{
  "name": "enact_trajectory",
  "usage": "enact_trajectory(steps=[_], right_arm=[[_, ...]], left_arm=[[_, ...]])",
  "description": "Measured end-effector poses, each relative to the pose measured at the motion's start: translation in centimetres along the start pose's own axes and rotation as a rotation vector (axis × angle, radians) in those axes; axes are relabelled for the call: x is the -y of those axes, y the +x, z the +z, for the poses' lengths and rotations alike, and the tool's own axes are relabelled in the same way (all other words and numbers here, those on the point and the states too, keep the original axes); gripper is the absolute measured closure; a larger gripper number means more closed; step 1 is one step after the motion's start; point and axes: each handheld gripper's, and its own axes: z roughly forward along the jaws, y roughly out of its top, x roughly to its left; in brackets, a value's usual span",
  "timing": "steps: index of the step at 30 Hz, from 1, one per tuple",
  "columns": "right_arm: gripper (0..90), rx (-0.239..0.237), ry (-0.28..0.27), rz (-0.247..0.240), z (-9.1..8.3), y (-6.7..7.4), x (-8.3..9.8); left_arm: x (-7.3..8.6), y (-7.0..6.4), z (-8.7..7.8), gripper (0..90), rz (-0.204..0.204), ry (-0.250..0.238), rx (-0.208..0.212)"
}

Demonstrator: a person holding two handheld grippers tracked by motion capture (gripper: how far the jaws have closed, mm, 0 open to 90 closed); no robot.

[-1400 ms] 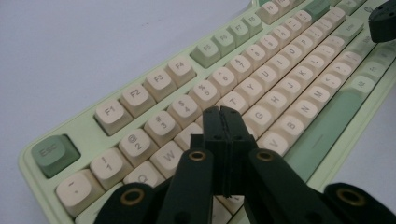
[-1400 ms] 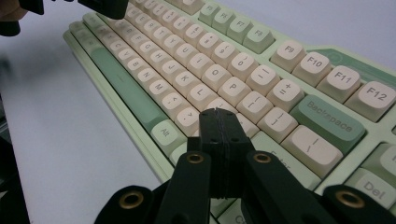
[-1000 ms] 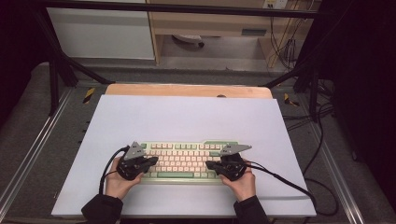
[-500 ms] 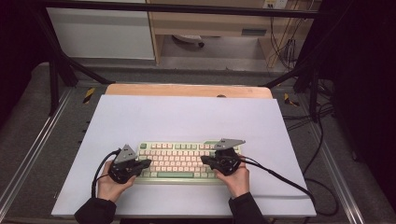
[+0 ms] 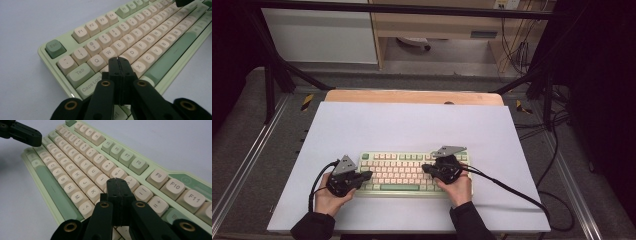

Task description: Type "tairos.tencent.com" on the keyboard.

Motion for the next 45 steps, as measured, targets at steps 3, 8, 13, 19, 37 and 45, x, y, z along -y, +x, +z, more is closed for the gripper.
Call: enact_trajectory(steps=[3, 8, 13, 19, 37, 45], right_arm=[[90.0, -0.003, -0.001, -0.003, 0.5, 0.2, -0.1], [90.0, -0.007, 0.001, -0.014, 1.2, 0.4, -0.4], [90.0, -0.002, 0.013, -0.015, 1.7, 0.3, -0.3], [90.0, -0.009, 0.012, -0.018, 2.0, 0.4, -0.1], [90.0, -0.013, 0.01, -0.034, 0.3, 0.8, -0.3], [90.0, -0.015, 0.013, -0.028, -1.0, 0.9, -0.1]], left_arm=[[0.0, 0.0, 0.0, 89.7, -0.001, -0.001, 0.001], [0.0, 0.1, 0.0, 89.7, -0.001, -0.001, 0.001], [0.1, 0.1, 0.0, 89.7, -0.002, -0.001, 0.001], [0.0, 0.0, 0.0, 89.7, 0.001, 0.001, 0.003], [0.0, 0.0, 0.0, 89.7, 0.002, -0.002, 0.006], [-0.1, -0.1, 0.0, 89.7, 0.0, -0.005, 0.007]])
